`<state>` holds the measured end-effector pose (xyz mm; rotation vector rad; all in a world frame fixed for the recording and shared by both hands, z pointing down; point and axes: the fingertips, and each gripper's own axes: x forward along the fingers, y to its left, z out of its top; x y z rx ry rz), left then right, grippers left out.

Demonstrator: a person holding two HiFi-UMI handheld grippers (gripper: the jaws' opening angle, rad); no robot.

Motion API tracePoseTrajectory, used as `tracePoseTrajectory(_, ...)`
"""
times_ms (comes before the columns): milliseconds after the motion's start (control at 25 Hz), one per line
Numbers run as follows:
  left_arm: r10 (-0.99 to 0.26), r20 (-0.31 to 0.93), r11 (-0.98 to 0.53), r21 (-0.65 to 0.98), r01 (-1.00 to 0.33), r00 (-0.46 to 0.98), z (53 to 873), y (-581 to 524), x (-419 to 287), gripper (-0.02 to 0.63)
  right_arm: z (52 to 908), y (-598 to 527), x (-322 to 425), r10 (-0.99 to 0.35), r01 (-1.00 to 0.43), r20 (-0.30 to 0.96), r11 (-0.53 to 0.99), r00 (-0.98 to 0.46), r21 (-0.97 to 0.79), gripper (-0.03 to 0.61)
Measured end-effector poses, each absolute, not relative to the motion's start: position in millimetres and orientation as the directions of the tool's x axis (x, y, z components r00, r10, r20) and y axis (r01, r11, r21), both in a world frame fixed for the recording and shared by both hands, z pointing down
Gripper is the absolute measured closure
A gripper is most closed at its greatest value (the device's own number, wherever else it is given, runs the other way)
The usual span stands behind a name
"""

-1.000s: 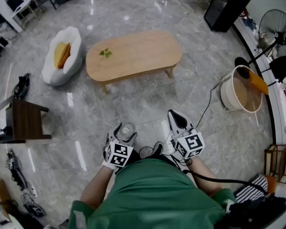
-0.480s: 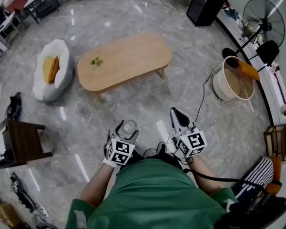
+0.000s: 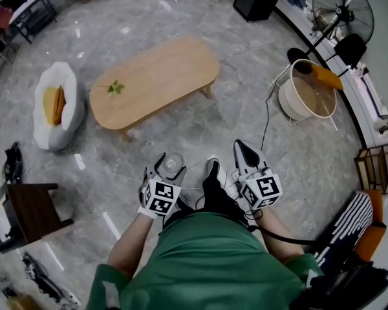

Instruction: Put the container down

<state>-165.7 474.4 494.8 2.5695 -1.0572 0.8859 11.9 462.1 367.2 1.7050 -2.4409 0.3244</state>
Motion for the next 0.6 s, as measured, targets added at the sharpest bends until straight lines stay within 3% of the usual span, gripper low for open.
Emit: tracePoseTrajectory(600,-0.592,0.645,-0.669,-0.06,-0.741,0.482,493,312,-53,0.275,384,275,113,-0.86,-0.884,0.214,0.432,-0.464,-0.18,0.565)
